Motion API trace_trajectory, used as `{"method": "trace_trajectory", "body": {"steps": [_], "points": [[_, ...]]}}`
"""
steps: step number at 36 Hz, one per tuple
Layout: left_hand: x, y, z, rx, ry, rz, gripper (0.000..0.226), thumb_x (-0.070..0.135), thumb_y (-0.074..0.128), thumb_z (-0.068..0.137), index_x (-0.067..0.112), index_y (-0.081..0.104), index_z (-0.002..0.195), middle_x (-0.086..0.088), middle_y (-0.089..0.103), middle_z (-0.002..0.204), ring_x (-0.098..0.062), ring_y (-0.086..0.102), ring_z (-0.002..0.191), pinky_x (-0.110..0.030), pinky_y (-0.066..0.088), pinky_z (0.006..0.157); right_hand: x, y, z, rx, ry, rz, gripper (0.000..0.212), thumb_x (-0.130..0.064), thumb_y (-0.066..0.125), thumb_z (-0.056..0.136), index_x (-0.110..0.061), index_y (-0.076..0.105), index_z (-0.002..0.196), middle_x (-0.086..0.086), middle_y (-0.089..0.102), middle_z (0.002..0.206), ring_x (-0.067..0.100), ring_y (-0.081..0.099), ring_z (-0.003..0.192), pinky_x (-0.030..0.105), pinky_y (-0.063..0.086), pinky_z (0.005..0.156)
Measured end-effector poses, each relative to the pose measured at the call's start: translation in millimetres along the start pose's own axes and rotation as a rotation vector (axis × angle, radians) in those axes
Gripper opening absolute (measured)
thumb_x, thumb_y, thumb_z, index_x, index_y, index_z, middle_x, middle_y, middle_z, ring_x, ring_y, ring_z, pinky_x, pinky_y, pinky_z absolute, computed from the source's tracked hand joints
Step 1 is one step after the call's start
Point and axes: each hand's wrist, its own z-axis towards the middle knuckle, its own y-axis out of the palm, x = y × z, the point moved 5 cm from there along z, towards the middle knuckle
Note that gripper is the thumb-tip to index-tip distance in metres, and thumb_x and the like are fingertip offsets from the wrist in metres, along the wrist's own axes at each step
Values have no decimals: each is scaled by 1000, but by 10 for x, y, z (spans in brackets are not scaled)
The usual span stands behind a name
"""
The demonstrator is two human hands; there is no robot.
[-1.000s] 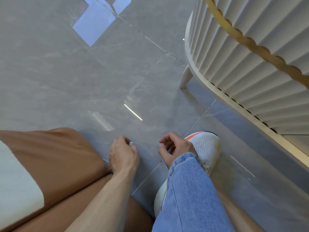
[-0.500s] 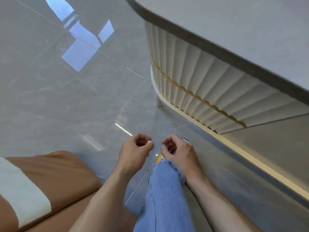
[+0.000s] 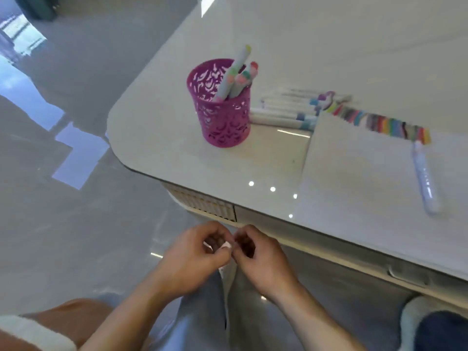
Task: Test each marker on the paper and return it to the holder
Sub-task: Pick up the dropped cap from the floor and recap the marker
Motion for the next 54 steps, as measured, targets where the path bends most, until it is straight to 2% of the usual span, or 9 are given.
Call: {"method": "trace_trajectory", "body": {"steps": [7,13,17,25,36,39,42,49,54], "points": [[838,-61,-172,-68,203,98,19,16,69,85,34,69,90,6,71,82,-11,66,74,-29,55,72,-353,-725,-570,85,-30,57,7,-24,66,91,-24,68,97,-7,72,82,9,65,75,25,52,71],[1456,43,-308,-89,314,59,13,25,66,83,33,70,93,6,72,84,-11,68,77,-32,58,74,-726,-1237,-981,199,-136,147,4,-31,68,95,-28,69,93,-10,71,79,4,61,68,14,44,62],[1841,121,-303,-63,364,58,17,15,69,86,31,71,91,5,72,83,-13,69,78,-35,58,76,-874,-1590,-1132,256,-180,186,4,-35,66,95,-31,69,94,-10,71,80,4,61,68,14,46,62],[2465,397,-93,-16,433,52,16,19,68,88,35,69,88,13,68,82,-6,65,75,-18,52,68,-857,-2393,-1157,406,-176,111,7,-27,70,95,-31,67,89,-12,68,74,5,60,64,15,48,61],[2502,791,396,189,425,176,17,25,66,93,37,66,105,22,62,93,4,59,92,-7,48,73,-581,-2903,-704,498,3,-199,13,-32,71,96,-30,62,105,-14,64,82,6,63,78,22,55,74],[2414,802,498,203,396,190,17,27,66,94,36,68,108,23,61,95,7,57,93,-4,46,73,-545,-2918,-609,513,31,-296,19,-36,72,94,-29,58,106,-15,56,82,7,57,78,13,42,66],[2386,810,576,200,396,261,19,29,63,96,37,67,112,26,58,97,9,55,92,-2,42,74,-532,-2936,-558,532,50,-374,22,-36,72,94,-28,53,103,-15,47,81,10,50,77,18,34,63],[2529,899,679,203,423,295,19,31,55,101,40,65,114,25,61,99,7,54,88,-3,38,72,-473,-3005,-479,543,141,-412,16,-35,66,98,-26,54,97,-11,54,86,6,49,70,12,27,55],[2492,888,767,176,295,74,16,28,69,94,37,68,107,28,68,92,14,60,89,0,42,73,-475,-3093,-469,507,144,-416,12,-31,68,92,-22,61,90,-10,60,84,10,58,74,19,43,58]]}}
